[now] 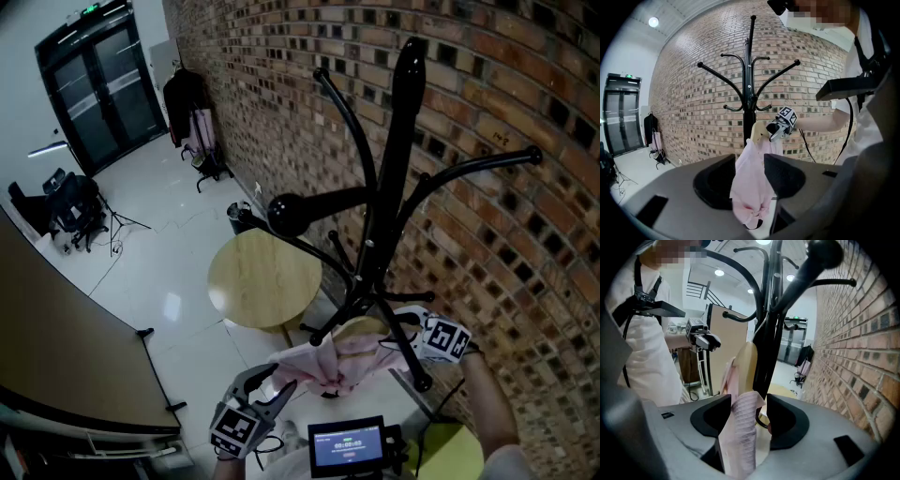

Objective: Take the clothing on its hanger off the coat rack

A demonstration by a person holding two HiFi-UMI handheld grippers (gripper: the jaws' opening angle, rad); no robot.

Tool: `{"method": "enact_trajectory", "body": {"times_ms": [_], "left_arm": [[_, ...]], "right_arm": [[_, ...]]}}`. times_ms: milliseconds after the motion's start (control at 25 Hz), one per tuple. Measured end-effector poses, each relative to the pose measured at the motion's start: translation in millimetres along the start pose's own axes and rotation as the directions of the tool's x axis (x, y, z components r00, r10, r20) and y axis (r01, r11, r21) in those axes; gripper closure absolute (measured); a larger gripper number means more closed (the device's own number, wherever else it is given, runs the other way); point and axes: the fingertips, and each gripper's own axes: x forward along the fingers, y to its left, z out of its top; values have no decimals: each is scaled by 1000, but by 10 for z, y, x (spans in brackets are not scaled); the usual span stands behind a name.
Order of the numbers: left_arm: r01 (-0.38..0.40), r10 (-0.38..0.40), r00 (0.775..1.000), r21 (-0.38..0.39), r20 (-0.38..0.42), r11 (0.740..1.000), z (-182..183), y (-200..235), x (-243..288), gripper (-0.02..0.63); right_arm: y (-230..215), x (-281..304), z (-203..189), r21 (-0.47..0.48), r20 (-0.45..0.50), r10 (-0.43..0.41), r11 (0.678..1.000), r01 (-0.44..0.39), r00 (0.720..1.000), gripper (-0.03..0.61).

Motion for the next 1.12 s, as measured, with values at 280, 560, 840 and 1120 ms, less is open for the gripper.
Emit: {"method": "enact_trajectory", "body": {"times_ms": [280,560,840,1120], "left_arm": [[-47,46,999,-10,-28,999,-71,74,-143,423],[-80,80,996,-18,-39,997,-74,70,-204,423],[-94,94,995,3,-43,996,-1,-61,-239,423],[-94,95,994,24,-54,995,65,-271,-260,423]], "right_arm": [[23,109,-135,15,-7,99,995,-99,995,371],[181,171,-61,-44,50,119,992,-117,992,560],[221,129,-60,-37,50,64,997,-62,997,575],[227,22,3,40,104,145,988,-150,984,577]]}}
